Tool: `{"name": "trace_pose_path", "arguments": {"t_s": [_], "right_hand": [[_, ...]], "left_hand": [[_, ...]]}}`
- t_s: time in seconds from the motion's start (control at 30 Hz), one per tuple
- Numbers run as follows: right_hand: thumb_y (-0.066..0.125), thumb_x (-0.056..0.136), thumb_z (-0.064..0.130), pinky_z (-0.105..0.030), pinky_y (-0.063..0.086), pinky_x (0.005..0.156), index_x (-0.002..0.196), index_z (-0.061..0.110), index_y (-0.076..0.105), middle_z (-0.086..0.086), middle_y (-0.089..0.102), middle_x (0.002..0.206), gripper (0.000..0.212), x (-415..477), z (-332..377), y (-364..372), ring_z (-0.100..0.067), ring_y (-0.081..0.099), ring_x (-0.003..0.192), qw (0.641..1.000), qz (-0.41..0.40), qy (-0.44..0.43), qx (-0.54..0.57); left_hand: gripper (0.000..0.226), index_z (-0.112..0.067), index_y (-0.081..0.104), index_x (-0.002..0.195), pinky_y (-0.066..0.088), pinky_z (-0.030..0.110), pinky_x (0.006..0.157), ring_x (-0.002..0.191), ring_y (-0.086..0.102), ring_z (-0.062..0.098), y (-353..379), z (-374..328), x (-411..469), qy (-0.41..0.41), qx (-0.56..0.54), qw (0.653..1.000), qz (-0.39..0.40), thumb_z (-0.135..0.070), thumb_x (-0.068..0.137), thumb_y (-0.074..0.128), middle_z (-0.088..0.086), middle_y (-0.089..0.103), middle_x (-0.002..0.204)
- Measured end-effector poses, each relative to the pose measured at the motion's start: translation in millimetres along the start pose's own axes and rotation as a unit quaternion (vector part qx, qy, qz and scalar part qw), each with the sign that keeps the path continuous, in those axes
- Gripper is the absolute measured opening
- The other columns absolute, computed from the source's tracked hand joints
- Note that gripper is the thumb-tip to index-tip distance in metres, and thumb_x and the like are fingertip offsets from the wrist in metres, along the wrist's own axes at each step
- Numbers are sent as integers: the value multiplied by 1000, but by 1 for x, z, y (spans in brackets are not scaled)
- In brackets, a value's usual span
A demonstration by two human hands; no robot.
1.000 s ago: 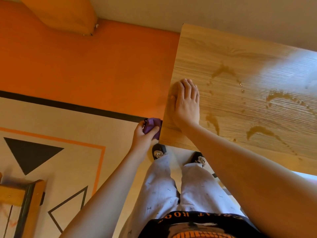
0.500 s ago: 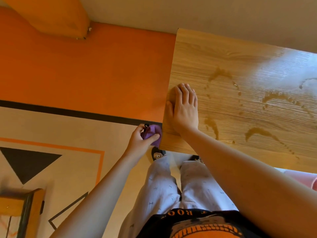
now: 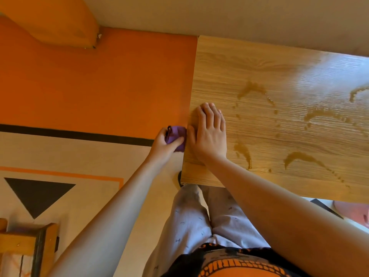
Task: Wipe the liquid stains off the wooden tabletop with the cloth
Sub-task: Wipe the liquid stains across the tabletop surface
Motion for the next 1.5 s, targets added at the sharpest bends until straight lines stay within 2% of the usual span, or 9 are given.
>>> {"name": "trace_pose_path", "arguments": {"t_s": [0.1,0.23,0.4,0.57,0.7,0.93,1.13,1.33,1.5], "right_hand": [[37,93,37,-41,10,118,138,5,40,-14,35,148,55,0,1,2,-28,20,142,1000,12,2,3],[40,93,36,-42,13,117,136,3,42,-16,37,147,53,0,-1,3,-30,24,141,1000,12,0,7],[38,91,37,-40,12,116,134,5,44,-14,39,145,53,1,-4,3,-28,24,140,999,27,3,43],[35,91,38,-43,36,96,117,11,53,-7,50,122,41,32,-27,-32,-25,40,114,983,17,8,180],[42,95,35,-38,28,105,129,11,47,-9,41,137,42,101,-53,-50,-27,31,129,985,-17,26,167],[29,98,39,-40,7,118,145,8,23,-11,20,154,56,182,-68,-22,-27,9,144,999,39,11,28],[27,98,40,-40,8,118,145,7,26,-12,25,153,58,175,-66,-21,-28,13,144,1000,-2,-5,8],[31,96,40,-40,11,117,143,7,31,-12,29,151,57,180,-68,-23,-27,17,142,1000,-25,-3,10],[31,95,39,-41,12,117,143,7,31,-12,30,151,57,178,-66,-24,-27,18,142,999,-31,-6,7]], "left_hand": [[22,-28,55,103,51,34,91,104,60,19,-2,10,-20,-12,-1,1000,17,-16,89,66,-1,63,107],[24,-17,56,110,47,21,79,96,59,14,-2,-12,-5,14,31,999,-24,-18,89,67,1,62,107],[24,-16,54,112,49,36,91,105,58,20,5,-62,40,53,49,995,-74,-18,90,64,3,61,111],[25,-12,53,114,47,37,90,105,56,22,8,-81,56,57,78,992,-86,-18,92,62,4,59,112],[27,-13,52,116,43,32,83,103,55,20,7,-78,50,53,56,992,-103,-18,92,62,3,58,112],[21,-15,54,111,43,23,74,93,56,13,8,-79,50,52,25,992,-116,-14,91,62,0,59,105],[20,-19,55,107,49,34,88,99,60,18,10,-90,72,53,-27,992,-113,-10,90,62,0,62,103],[20,-16,53,106,47,33,85,95,58,17,22,-158,140,101,-27,984,-141,-11,90,63,-1,60,99],[21,-17,54,107,48,22,75,86,57,6,19,-158,140,102,-39,985,-130,-12,89,64,-4,61,98]]}}
Point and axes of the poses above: each hand's wrist, its own x-axis towards the middle knuckle, its own y-axis out of the palm, z = x × y, the point moved 10 cm from there along x, towards the middle knuckle
